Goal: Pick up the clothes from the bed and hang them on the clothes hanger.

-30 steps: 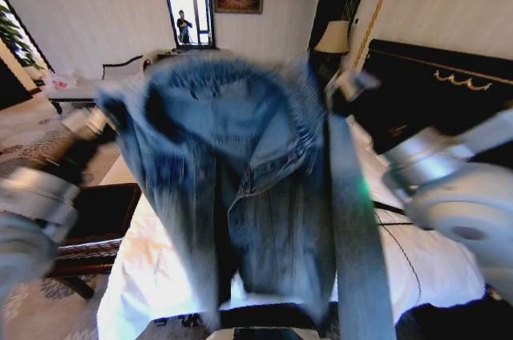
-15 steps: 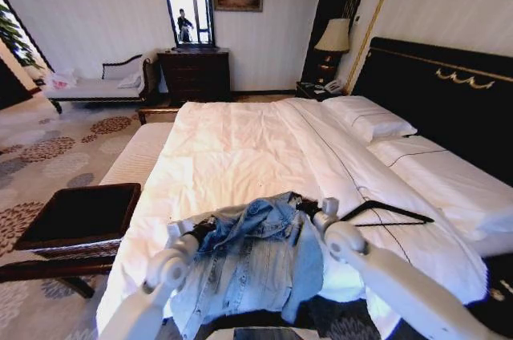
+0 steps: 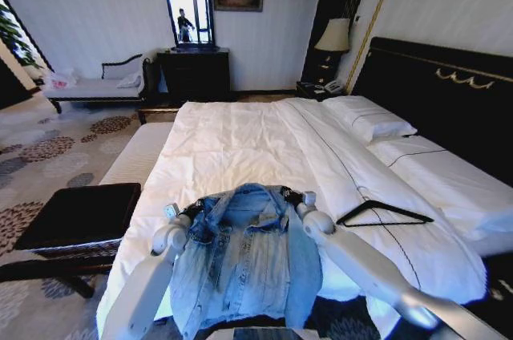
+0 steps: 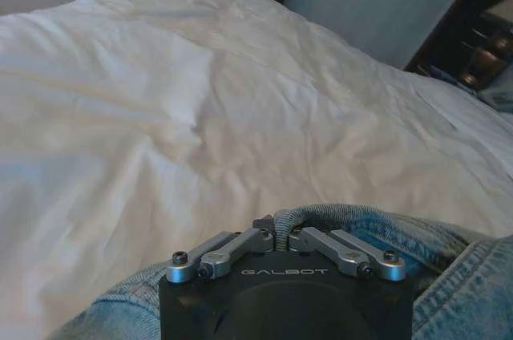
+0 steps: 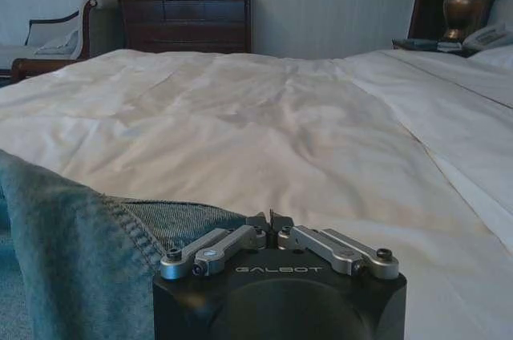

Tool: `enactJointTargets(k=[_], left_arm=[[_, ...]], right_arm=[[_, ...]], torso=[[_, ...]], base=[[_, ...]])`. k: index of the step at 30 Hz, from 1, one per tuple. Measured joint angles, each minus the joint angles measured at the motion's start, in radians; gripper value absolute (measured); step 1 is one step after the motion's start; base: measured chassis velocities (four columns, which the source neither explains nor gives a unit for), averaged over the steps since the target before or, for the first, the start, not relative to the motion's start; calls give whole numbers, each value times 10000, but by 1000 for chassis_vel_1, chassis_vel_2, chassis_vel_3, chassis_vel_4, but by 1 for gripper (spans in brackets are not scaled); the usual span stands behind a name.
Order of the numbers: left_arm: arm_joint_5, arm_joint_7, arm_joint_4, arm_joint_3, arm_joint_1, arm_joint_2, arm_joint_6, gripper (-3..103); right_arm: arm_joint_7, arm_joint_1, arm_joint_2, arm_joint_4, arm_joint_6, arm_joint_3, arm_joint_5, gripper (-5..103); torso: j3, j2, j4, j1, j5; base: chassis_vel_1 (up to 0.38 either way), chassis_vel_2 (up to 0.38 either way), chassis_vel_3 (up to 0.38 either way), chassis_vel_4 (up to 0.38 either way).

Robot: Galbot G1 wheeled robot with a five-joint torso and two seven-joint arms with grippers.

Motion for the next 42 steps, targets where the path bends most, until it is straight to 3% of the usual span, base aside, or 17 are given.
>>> enactJointTargets(k=[7, 13, 17, 18, 22, 23, 25, 27, 32, 34, 37, 38, 42], left_arm=[[-39, 610, 1248, 423, -945, -312, -567, 3], [170, 777, 1763, 646, -1226, -536, -767, 0], [294, 608, 1719, 588, -1146, -687, -745, 13], [332, 594, 1559, 540, -1051, -687, -725, 13], [502, 591, 281, 184, -249, -273, -734, 34], [502, 591, 281, 184, -249, -273, -734, 34], [586, 691, -579, -191, 415, 104, -831, 45], [588, 751, -994, -401, 758, 244, -887, 45], [230, 991, -3914, -1832, 2656, 407, -1034, 72], [282, 1006, -4296, -2054, 2912, 367, -1079, 72], [611, 831, -4774, -2411, 3172, 269, -1269, 89], [557, 774, -4990, -2563, 3223, 221, -1275, 93], [73, 689, -5774, -3088, 3594, 0, -1220, 97]], right_arm=[[-197, 586, 844, -1509, 408, -264, -818, 2], [-148, 693, 1287, -2185, 667, -333, -1248, 2], [70, 676, 1593, -2400, 1050, -286, -1590, 2], [13, 636, 1599, -2357, 1223, -217, -1714, 7], [389, 187, 1290, -1420, 1531, 329, -2419, 28], [389, 187, 1290, -1420, 1531, 329, -2419, 28], [854, -251, 836, -573, 1536, 853, -2579, 33], [1004, -509, 580, -82, 1518, 1120, -2495, 39], [1191, -2595, -489, 2807, 1185, 2084, -621, 61], [1228, -2983, -575, 3330, 1090, 2177, -285, 66], [1292, -3937, -647, 4598, 933, 2322, 171, 83], [1292, -4174, -639, 4899, 878, 2323, 188, 83], [1301, -4595, -603, 5361, 768, 2193, 350, 93]], torso=[[-2, 0, -1, -1, 3], [-2, 1, -2, -2, 4], [-3, 1, -2, 0, 5], [-5, 2, 2, -1, 0], [-4, 1, -2, 0, 0], [-4, 1, -2, 0, 0], [-5, 2, -2, -1, 4], [-5, 2, -1, -2, 2], [-7, 4, -3, -5, 6], [-7, 5, -2, -7, 8], [-7, 5, -2, -9, -2], [-7, 6, -2, -8, -2], [-5, 5, -4, -4, 2]], base=[[0, 0, 0, 0], [0, 0, 0, 0], [0, 0, 0, 0], [0, 0, 0, 0], [0, 0, 0, 0], [0, 0, 0, 0], [0, 0, 0, 0], [0, 0, 0, 0], [0, 0, 0, 0], [0, 0, 0, 0], [0, 0, 0, 0], [0, 0, 0, 0], [0, 0, 0, 0]])
